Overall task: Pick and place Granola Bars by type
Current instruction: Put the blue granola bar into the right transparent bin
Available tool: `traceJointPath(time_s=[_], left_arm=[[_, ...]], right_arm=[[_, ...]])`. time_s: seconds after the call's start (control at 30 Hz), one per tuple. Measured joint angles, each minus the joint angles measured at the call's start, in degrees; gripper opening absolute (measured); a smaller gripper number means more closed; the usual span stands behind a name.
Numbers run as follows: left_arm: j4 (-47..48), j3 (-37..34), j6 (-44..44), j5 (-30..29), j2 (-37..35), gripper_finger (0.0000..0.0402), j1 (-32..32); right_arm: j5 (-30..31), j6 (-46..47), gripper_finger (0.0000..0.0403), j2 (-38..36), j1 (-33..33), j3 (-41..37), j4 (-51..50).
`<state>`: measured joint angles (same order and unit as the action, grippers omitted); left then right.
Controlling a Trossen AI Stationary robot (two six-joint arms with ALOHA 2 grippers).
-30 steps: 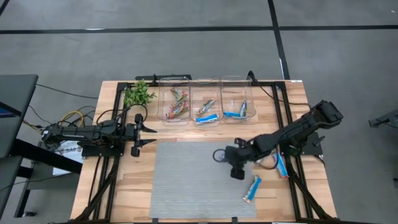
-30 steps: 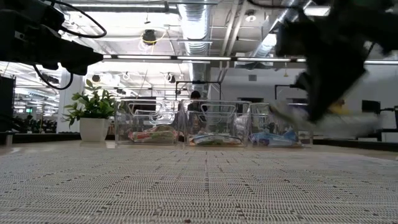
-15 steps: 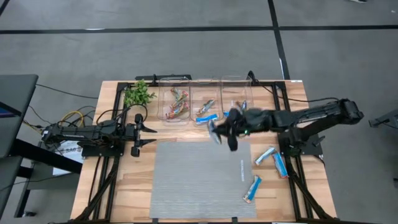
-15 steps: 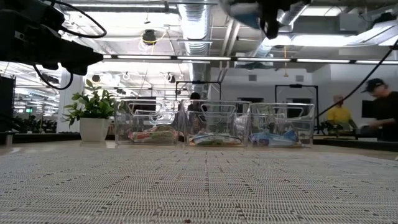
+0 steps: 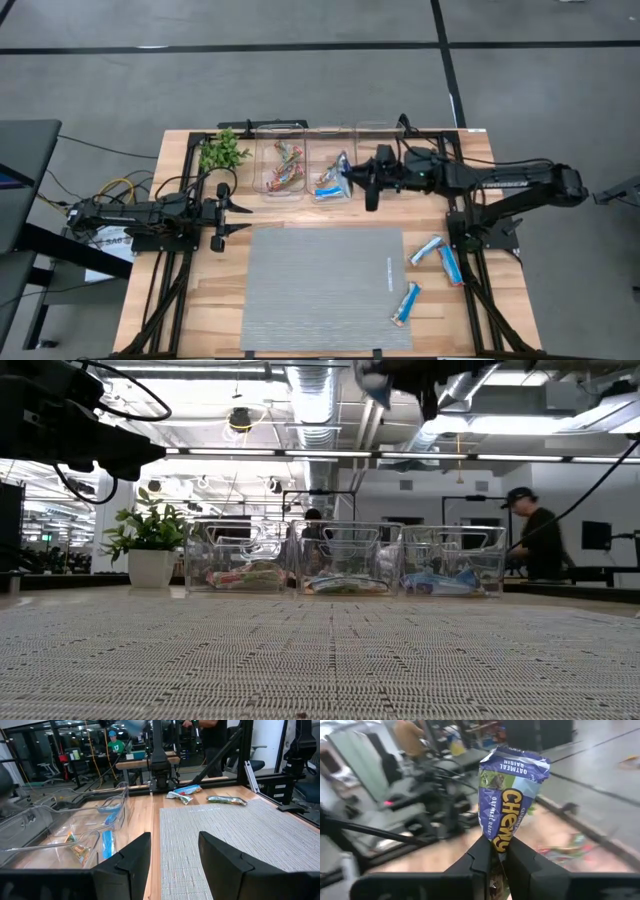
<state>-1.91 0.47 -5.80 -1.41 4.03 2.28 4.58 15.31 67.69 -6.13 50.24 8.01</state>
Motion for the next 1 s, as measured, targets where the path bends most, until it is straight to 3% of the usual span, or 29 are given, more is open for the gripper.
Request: traceJointPath(time_s=[0.2,0.5,0.83,1.0], left_arm=[[0.0,0.0,0.0,0.0,0.0,0.0159,0.0],[0.0,0.0,0.0,0.0,0.0,0.0159,0.0],[0.0,0.0,0.0,0.0,0.0,0.0159,0.0],[0.0,0.0,0.0,0.0,0.0,0.0159,0.0]], right_arm=[[3.0,-7.3,0.0031,2.0,-7.6,0.0,-1.2],[19.4,-8.3,0.0027,1.5,-20.6,0.0,-13.3],[19.5,-5.8,0.0032,1.6,-24.0,0.0,-16.3],[19.4,-0.2,0.0027,2.1,-24.0,0.0,-23.2]])
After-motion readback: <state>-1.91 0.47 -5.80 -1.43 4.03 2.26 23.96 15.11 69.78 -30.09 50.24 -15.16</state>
